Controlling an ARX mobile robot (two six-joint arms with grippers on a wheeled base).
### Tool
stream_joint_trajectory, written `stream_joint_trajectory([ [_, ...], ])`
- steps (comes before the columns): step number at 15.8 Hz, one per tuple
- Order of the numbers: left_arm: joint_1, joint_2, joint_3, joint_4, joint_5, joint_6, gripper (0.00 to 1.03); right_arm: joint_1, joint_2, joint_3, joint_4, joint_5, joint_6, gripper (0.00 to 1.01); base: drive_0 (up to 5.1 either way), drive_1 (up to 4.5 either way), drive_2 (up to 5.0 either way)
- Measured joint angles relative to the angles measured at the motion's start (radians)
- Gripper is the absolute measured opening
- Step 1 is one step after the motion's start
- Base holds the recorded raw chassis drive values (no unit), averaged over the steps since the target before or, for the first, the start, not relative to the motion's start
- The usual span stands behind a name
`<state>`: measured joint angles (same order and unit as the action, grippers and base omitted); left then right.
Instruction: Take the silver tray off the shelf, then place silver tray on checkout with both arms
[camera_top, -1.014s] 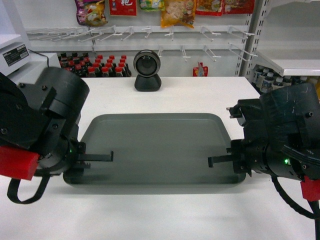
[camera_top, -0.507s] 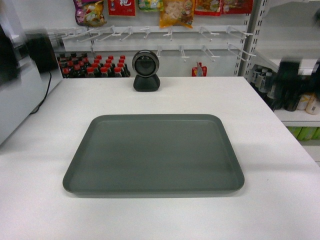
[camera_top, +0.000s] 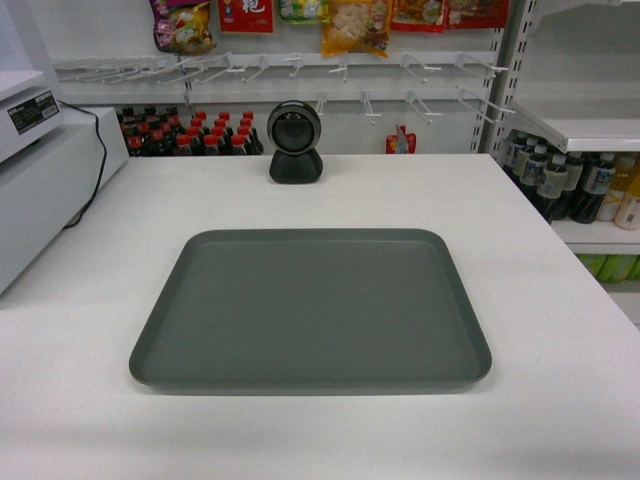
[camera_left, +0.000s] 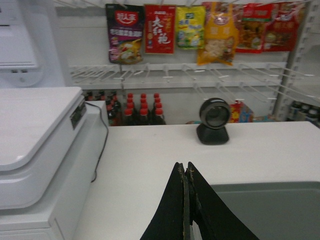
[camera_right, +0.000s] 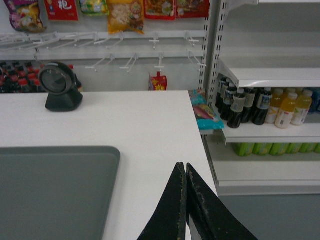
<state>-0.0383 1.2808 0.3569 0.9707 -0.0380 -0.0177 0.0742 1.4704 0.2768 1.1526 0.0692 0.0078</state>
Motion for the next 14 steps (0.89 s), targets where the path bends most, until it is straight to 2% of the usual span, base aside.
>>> stream_joint_trajectory([
  [1, 0.031, -0.038, -0.062, -0.014, 0.035, 0.001, 0.01, -0.013, -0.061, -0.045, -0.012, -0.007, -0.001, 0.03, 0.0, 0.0, 0.0],
  [3, 0.042, -0.094, -0.142, -0.039, 0.032, 0.001, 0.01, -0.07, -0.172, -0.09, -0.04, -0.062, -0.001, 0.03, 0.0, 0.0, 0.0],
  [7, 0.039, -0.296, -0.246, -0.122, 0.036, 0.001, 0.01, -0.074, -0.401, -0.192, -0.18, -0.067, -0.001, 0.03, 0.0, 0.0, 0.0],
  [9, 0.039, -0.33, -0.291, -0.073, 0.036, 0.001, 0.01, -0.074, -0.499, -0.221, -0.253, -0.069, -0.001, 0.03, 0.0, 0.0, 0.0],
  [14, 0.038, -0.587, -0.342, -0.301, 0.038, 0.001, 0.01, -0.074, -0.773, -0.264, -0.479, -0.069, -0.001, 0.03, 0.0, 0.0, 0.0],
])
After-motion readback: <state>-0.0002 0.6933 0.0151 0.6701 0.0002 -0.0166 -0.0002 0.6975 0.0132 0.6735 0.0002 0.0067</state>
